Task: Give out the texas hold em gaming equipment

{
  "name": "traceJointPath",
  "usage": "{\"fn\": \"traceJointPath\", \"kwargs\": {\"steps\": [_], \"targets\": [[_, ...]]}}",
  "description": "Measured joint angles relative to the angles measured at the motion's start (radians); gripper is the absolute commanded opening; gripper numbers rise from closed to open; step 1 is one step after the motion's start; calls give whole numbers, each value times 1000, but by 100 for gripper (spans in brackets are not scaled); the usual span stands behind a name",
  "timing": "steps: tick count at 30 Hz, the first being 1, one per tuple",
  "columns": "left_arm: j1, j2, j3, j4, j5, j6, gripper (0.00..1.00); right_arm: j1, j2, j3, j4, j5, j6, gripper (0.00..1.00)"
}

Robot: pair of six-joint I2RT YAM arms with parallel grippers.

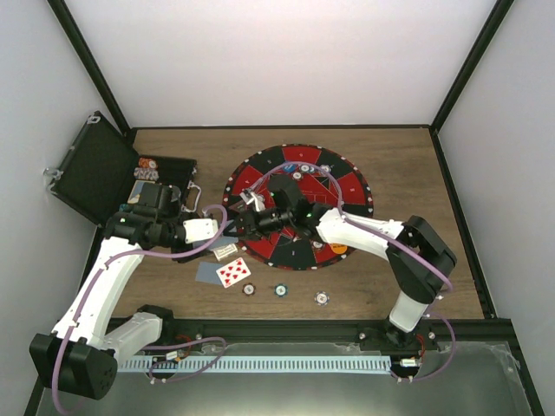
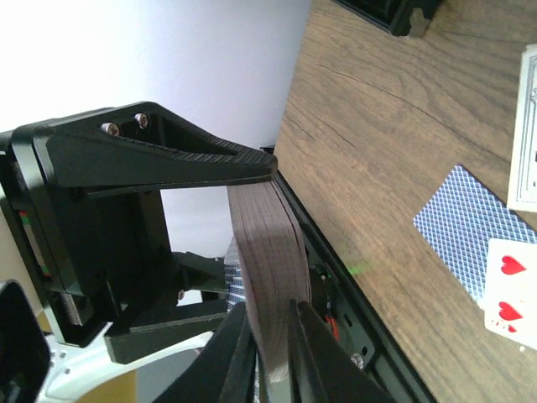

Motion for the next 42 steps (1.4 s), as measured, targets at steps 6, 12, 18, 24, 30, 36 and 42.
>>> {"fn": "traceJointPath", "kwargs": {"steps": [6, 12, 18, 24, 30, 36, 42], "targets": [[0, 0, -11, 5, -11, 0, 4, -1, -24, 0, -26, 16, -3, 1], [0, 0, -13, 17, -15, 0, 4, -18, -57, -7, -50, 22, -3, 1], [0, 0, -24, 23, -31, 1, 4, -73, -92, -49, -58, 18, -3, 1], [0, 0, -25, 22, -39, 1, 4, -213, -145, -61, -106, 9, -46, 1], [0, 0, -25, 13, -33, 0, 4, -320, -33, 31, -193, 19, -132, 1], [0, -2, -25, 2, -26, -8, 4, -315, 260, 277, -254, 45, -199, 1], [0, -2, -3, -7, -11, -20, 4, -310, 489, 480, -349, 84, -243, 1]]}}
